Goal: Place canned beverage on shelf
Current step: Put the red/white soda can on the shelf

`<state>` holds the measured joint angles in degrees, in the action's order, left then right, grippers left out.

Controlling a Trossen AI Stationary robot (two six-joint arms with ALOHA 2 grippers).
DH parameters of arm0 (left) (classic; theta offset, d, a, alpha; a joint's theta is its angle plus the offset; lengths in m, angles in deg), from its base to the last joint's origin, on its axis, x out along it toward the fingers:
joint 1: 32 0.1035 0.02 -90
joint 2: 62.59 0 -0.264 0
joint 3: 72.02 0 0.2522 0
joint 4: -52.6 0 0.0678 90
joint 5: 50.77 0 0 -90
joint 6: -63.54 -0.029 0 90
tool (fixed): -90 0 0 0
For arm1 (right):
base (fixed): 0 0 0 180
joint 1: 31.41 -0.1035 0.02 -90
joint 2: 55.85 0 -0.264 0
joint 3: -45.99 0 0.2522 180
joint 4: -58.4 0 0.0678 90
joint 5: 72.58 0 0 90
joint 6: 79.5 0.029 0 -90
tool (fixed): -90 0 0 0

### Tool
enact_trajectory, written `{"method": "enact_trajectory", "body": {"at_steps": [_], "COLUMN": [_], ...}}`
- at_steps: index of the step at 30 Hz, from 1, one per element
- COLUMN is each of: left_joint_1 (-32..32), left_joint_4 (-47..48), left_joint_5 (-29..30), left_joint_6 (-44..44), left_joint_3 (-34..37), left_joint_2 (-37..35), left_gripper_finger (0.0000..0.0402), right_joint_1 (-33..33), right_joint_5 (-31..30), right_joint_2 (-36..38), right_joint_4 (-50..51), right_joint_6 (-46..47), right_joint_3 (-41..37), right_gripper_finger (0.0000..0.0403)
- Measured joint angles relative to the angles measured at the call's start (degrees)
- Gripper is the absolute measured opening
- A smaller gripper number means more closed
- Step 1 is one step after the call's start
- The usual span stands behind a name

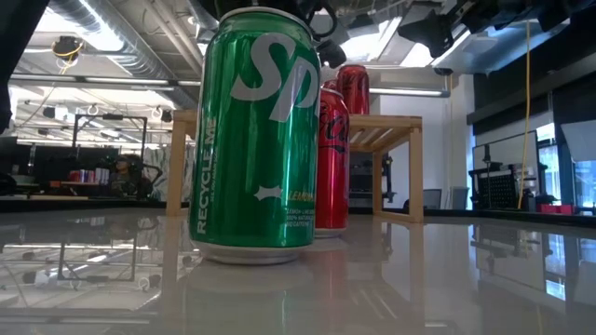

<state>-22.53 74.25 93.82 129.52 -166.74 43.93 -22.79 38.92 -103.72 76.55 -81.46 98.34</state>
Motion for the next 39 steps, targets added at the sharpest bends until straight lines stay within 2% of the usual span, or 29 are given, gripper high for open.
{"method": "enact_trajectory", "body": {"at_steps": [16,23,39], "left_joint_1": [-1.7,-1.4,-1.4], "left_joint_4": [-8.6,-9.0,-9.0], "left_joint_5": [1.9,1.9,8.6], "left_joint_6": [0.0,2.9,8.9], "left_joint_3": [0.0,0.0,0.0], "left_joint_2": [0.8,1.6,1.7], "left_gripper_finger": [0.0,0.0,0.0], "right_joint_1": [0.0,0.0,0.0], "right_joint_5": [0.0,0.0,0.0], "right_joint_2": [0.0,0.0,0.0], "right_joint_4": [0.0,0.0,0.0], "right_joint_6": [0.0,0.0,0.0], "right_joint_3": [0.0,0.0,0.0], "right_gripper_finger": [0.0379,0.0379,0.0379]}}
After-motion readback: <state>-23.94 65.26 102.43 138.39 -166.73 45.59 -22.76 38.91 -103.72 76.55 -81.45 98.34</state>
